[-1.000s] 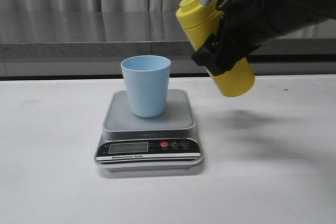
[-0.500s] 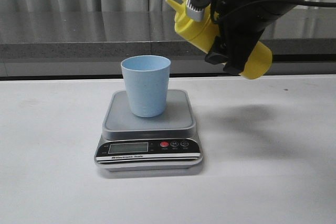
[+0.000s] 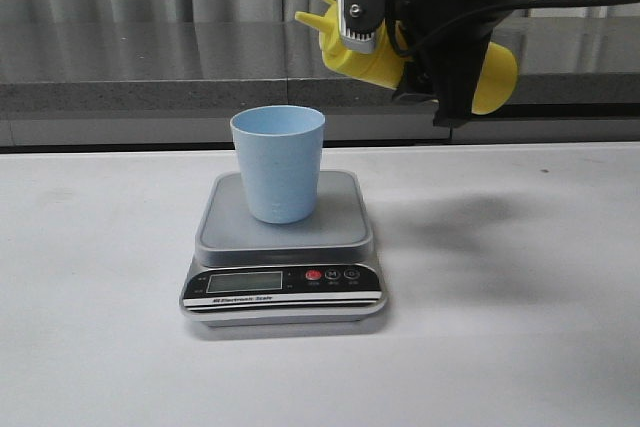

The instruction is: Pour seasoning into cup on scale with both arms

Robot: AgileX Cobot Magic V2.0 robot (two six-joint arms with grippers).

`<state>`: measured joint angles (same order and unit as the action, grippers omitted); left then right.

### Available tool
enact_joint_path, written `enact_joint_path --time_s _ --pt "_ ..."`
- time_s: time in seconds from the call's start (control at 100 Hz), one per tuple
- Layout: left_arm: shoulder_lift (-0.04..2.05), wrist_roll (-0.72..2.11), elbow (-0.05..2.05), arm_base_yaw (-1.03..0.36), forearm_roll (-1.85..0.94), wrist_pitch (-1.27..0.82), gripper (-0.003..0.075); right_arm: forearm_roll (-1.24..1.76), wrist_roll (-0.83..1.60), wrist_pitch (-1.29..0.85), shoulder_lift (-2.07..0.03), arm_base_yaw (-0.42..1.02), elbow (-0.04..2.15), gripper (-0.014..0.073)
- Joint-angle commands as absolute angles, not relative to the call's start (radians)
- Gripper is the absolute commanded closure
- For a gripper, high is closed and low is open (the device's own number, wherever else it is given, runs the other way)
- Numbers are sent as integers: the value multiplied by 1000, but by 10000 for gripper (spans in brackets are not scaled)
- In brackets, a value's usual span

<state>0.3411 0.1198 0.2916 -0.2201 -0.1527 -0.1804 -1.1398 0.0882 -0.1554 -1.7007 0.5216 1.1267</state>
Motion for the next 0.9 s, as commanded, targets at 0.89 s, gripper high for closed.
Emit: enact_joint_path --time_s 0.89 --pt "346 110 321 -216 -161 -97 740 -1533 84 -379 -1728 619 1210 363"
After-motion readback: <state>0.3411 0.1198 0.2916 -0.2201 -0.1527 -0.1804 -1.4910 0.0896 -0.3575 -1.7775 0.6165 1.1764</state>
